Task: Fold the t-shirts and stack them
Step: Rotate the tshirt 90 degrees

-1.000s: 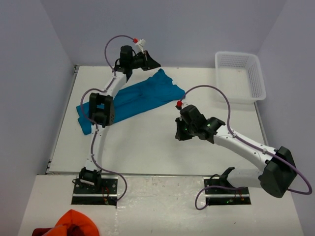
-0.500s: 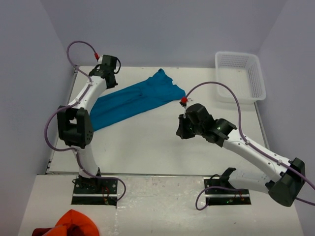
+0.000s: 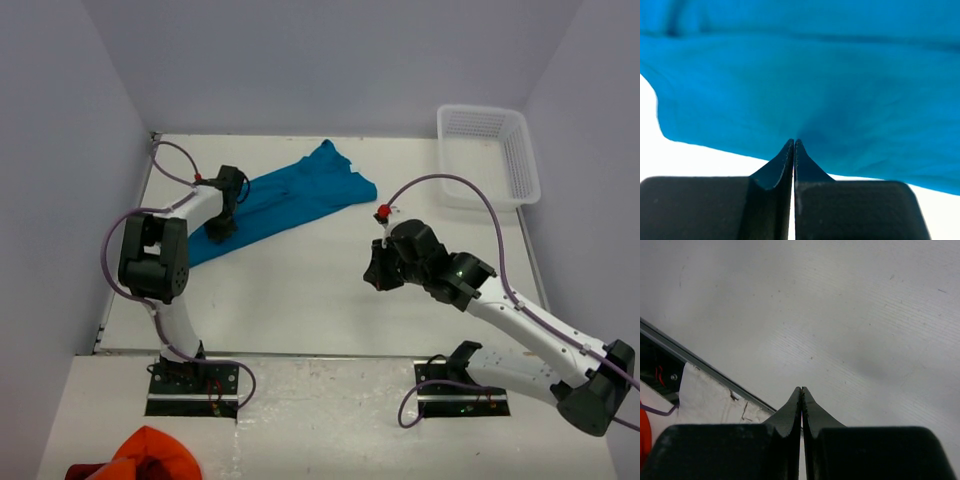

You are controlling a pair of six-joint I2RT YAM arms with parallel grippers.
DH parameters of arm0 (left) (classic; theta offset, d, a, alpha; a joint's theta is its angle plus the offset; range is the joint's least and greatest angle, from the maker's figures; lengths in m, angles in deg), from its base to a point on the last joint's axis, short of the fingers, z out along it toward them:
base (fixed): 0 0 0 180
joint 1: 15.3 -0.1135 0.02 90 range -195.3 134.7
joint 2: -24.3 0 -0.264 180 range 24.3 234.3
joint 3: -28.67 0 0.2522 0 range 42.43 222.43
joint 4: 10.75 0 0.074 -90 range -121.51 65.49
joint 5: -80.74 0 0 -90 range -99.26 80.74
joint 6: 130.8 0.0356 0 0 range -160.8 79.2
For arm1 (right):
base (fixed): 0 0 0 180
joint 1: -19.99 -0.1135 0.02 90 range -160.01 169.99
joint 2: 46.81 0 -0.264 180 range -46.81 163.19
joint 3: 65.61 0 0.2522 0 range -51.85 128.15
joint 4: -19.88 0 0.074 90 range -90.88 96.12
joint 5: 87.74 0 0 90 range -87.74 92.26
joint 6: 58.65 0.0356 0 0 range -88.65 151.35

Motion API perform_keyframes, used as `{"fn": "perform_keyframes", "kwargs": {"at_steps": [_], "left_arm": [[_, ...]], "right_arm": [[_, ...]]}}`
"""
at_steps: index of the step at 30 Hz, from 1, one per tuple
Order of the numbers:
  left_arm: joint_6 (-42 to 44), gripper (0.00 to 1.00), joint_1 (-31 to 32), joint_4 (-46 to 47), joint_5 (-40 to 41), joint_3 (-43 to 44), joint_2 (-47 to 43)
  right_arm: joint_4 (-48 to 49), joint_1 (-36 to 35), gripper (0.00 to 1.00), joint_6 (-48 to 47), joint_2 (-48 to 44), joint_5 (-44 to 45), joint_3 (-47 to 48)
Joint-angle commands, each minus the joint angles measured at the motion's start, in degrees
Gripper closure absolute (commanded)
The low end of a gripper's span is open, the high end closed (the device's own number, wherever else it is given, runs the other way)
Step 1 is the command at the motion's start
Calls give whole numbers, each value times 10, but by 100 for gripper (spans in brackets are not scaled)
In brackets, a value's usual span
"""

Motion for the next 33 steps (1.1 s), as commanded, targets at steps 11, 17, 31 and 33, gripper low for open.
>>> {"fn": "perform_keyframes", "kwargs": {"at_steps": [11,17,31,33], "left_arm": [[-71,100,81,110,-120,-104,-15],[-112,100,171,150,-177,-123,20],[-183,100,392,147,-219,-41,48],[-192,100,418,150,-220,-36,48]], "right_arm": [[-12,-3,100,3,-56,8,-5],[-25,-3,100,8,-66,27,11],[-57,-4,100,30,-55,88,34],[-66,-3,100,33,-53,93,41]]}}
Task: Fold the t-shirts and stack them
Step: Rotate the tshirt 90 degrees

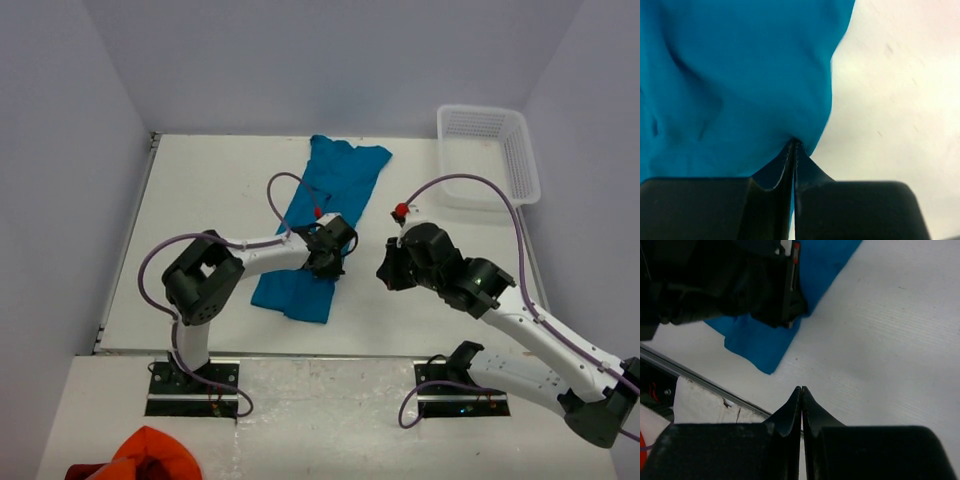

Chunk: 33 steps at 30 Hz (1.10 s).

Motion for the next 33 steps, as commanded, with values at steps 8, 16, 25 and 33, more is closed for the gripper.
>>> {"fn": "perform_keyframes", "kwargs": {"at_steps": [8,16,25,33], "left_arm": [[-28,100,126,-14,-46,32,6],[128,100,111,-50,43,123,-64],[307,100,-76,-30,-53,244,-35],[410,100,-150,-19,-252,404,167]], "right_arm": [[-19,-3,100,18,14,45,58],[-30,-3,86,32,40,79,60],[-58,-2,45,51,78,147,91],[-23,6,100,54,119,164,73]]}}
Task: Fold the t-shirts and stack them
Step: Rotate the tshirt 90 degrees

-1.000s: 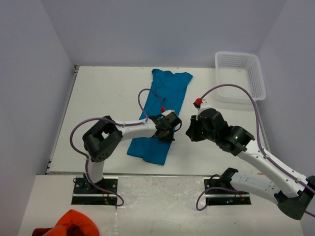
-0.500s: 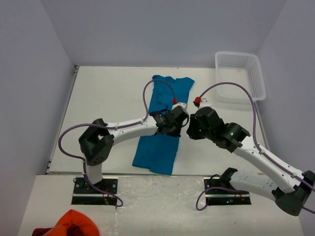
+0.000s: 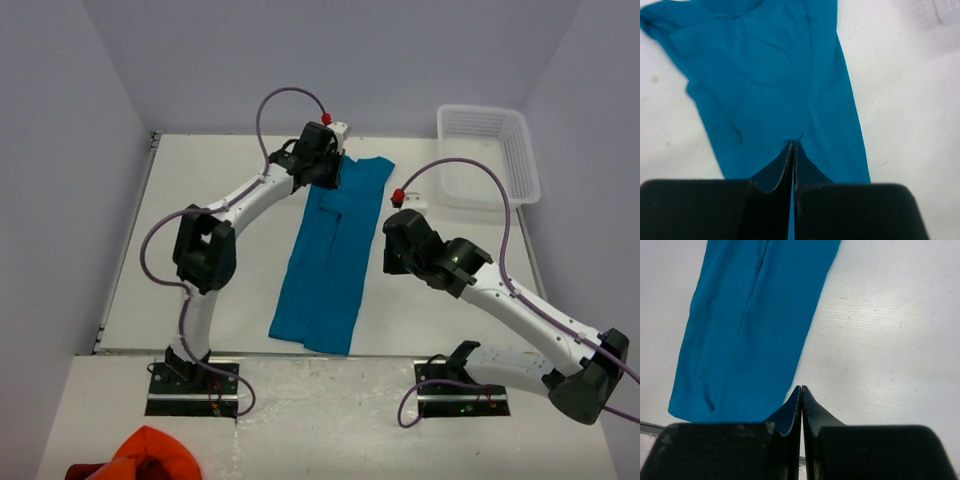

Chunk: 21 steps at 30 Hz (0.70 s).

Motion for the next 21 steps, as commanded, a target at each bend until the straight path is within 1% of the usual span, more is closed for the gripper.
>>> {"fn": "perform_keyframes", "kwargs": {"at_steps": [1,2,3,5,6,9,13,21], "left_arm": [[67,100,-11,20,-159,58,91],[65,100,-15,23,-159,73,110],[64,100,-18,25,-195,91,150],[59,100,-29,30,-223,146,192],[58,100,-33,30,-247,182,228],[47,100,-46,45,-280,226,276],[28,100,-66,95,-308,232,300],[0,100,-109,121,-326,223,319]], "right_arm": [[29,6,100,6,31,10,2],[31,7,100,6,41,8,2],[33,8,100,7,52,5,2],[36,9,100,6,75,1,2],[40,10,100,7,80,0,0],[59,13,100,3,83,-18,-13],[68,17,100,3,81,-28,-27],[58,21,100,7,70,-32,-18]]}}
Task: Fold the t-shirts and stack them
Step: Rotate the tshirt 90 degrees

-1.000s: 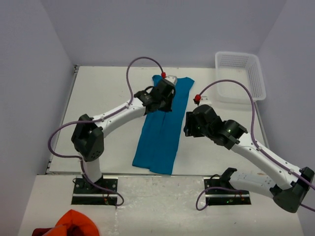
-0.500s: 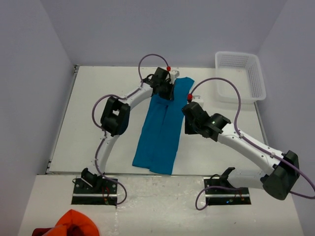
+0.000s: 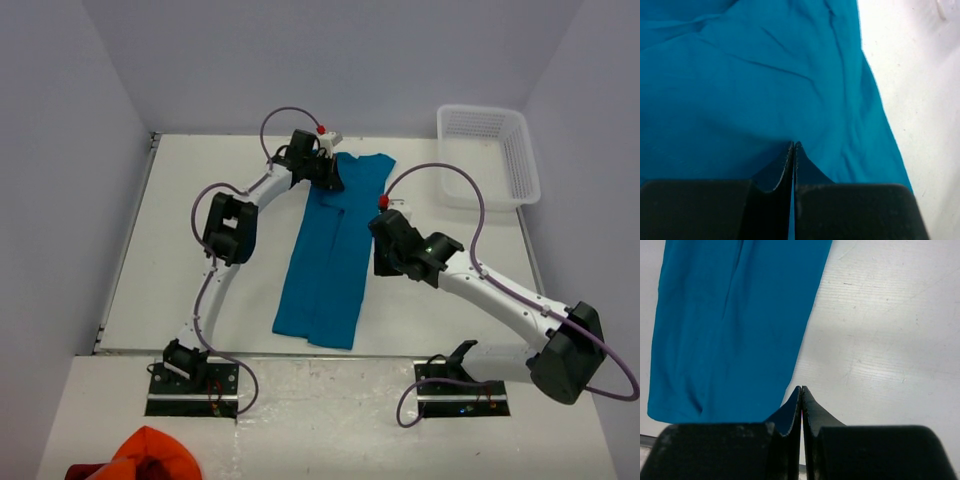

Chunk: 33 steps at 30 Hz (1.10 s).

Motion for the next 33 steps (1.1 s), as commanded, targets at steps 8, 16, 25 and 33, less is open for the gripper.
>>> {"fn": "perform_keyframes", "kwargs": {"at_steps": [8,16,25,33], "left_arm": [[-31,100,-51,47,-26,-7,29],[-35,100,-86,70,-27,-36,16],[-22,100,-115,47,-19,-28,-10],[-46,80,-95,86,-50,-125,-139]], "right_arm": [[-4,3,100,10,-34,-1,39],[8,10,100,2,-37,-35,31],[68,27,92,13,-42,-101,-54],[176,29,21,41,-90,-195,-179]]}}
